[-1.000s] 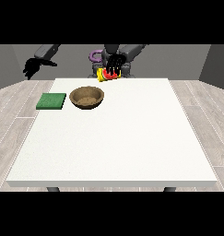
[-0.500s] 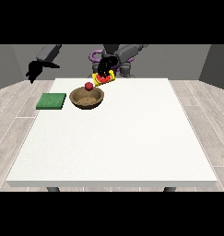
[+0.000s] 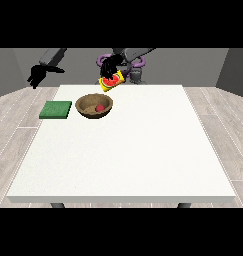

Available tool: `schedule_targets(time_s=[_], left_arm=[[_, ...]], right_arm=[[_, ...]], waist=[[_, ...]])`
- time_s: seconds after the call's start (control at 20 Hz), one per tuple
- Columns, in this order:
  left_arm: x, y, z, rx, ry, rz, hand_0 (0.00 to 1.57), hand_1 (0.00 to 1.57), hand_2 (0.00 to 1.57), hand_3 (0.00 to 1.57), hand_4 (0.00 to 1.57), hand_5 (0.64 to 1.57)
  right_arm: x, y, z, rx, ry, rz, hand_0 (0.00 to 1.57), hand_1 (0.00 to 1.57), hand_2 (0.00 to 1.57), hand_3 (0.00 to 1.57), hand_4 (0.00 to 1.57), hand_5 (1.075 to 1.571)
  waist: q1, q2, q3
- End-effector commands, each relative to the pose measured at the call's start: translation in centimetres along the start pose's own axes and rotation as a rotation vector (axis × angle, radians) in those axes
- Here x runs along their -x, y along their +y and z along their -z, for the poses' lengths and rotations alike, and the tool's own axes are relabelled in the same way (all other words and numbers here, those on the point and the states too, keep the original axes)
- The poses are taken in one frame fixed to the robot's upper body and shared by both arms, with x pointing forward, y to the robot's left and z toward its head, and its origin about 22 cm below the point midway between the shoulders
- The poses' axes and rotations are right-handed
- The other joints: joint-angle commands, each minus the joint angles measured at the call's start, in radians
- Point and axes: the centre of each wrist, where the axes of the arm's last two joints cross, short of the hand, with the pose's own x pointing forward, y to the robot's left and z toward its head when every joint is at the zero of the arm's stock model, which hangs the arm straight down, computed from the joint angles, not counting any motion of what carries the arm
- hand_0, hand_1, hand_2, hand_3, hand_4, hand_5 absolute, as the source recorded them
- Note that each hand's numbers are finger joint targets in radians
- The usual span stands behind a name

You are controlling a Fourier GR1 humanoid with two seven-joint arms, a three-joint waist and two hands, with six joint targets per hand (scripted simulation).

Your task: Pick the cup and pour the ball into the bowl, then pick the bowl and place it on the pad

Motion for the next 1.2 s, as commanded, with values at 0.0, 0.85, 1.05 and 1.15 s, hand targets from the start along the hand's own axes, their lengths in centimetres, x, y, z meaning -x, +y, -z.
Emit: schedule_targets(time_s=[0.0,0.85,1.05,1.15], left_arm=[[1.5,0.8,0.8,-0.002,-0.053,0.125,1.56,1.56,1.57,1.57,1.2,1.451],[10.3,2.9,-0.4,-0.262,0.307,-0.478,0.4,0.4,1.57,1.57,1.0,1.57],[12.2,0.8,-2.1,-0.237,0.347,-0.749,0.86,0.86,1.57,1.56,0.92,1.555],[12.5,1.7,-1.7,-0.305,0.384,-0.947,1.29,1.29,1.57,1.53,1.0,1.564]], right_arm=[[0.6,-0.2,-0.7,0.001,0.012,-0.002,0.0,0.0,0.0,0.2,0.0,1.515],[-0.8,-3.4,-1.0,0.13,0.041,0.068,0.0,0.0,0.0,0.0,0.46,1.557],[0.0,-1.4,-0.5,0.14,0.021,0.068,0.0,0.0,0.0,0.0,0.41,1.556],[-0.8,-1.5,0.0,0.132,-0.013,0.085,0.0,0.0,0.0,0.0,0.24,1.561]], waist=[[0.007,-0.018,-0.0002],[0.215,0.064,-0.004],[0.231,0.113,-0.004],[0.22,0.173,-0.0055]])
